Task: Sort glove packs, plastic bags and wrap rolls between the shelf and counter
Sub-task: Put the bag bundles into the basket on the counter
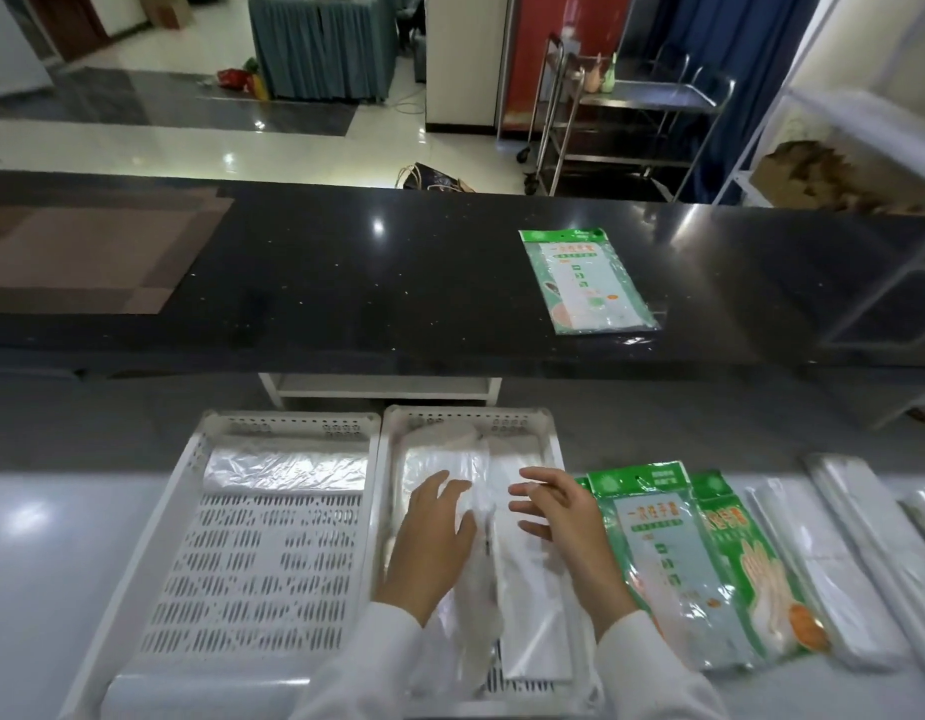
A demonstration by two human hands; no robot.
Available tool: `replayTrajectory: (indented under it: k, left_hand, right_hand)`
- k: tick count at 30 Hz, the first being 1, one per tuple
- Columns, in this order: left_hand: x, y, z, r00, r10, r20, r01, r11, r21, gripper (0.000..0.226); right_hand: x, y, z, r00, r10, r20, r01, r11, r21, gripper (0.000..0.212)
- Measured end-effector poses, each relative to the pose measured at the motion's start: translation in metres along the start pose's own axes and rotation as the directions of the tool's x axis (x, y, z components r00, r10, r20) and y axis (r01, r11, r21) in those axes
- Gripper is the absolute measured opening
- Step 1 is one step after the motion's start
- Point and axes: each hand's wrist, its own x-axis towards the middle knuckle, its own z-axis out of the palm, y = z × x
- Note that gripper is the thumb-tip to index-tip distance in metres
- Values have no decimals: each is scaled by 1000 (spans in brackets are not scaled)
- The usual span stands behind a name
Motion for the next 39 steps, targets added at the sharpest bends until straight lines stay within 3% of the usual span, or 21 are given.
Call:
replayTrajectory:
  k: [12, 16, 20, 25, 31, 33, 39]
  left_hand:
    - [-22, 95, 60, 992, 110, -67, -124, 954, -273, 23]
    - [-29, 135, 99, 999, 33, -7, -34, 930, -367, 24]
    - [-37, 165, 141, 998, -20, 52, 37, 938, -345, 30]
    - [-49, 178, 181, 967, -237, 91, 248, 959, -138, 32]
    - [-60, 191, 202, 930, -355, 94, 367, 904, -219, 39]
    - [-60, 194, 204, 910, -405, 91, 413, 862, -295, 37]
    - [-57, 192, 207, 813, -569, 120, 510, 599, -617, 25]
  right_hand:
    - [-19, 10, -113, 993, -63, -96, 68, 997, 44, 17]
    - [-15, 21, -173, 982, -128, -141, 110, 985, -130, 19]
    - [-10, 41, -233, 978, -143, -152, 86, 940, -329, 19]
    - [-1, 61, -276, 997, -34, -68, 7, 932, -361, 25]
    - [3, 69, -288, 998, 48, 29, -36, 949, -312, 23]
    - [2, 71, -290, 997, 69, 45, -54, 959, -277, 21]
    - [-6, 71, -298, 997, 61, 53, -50, 980, -192, 22]
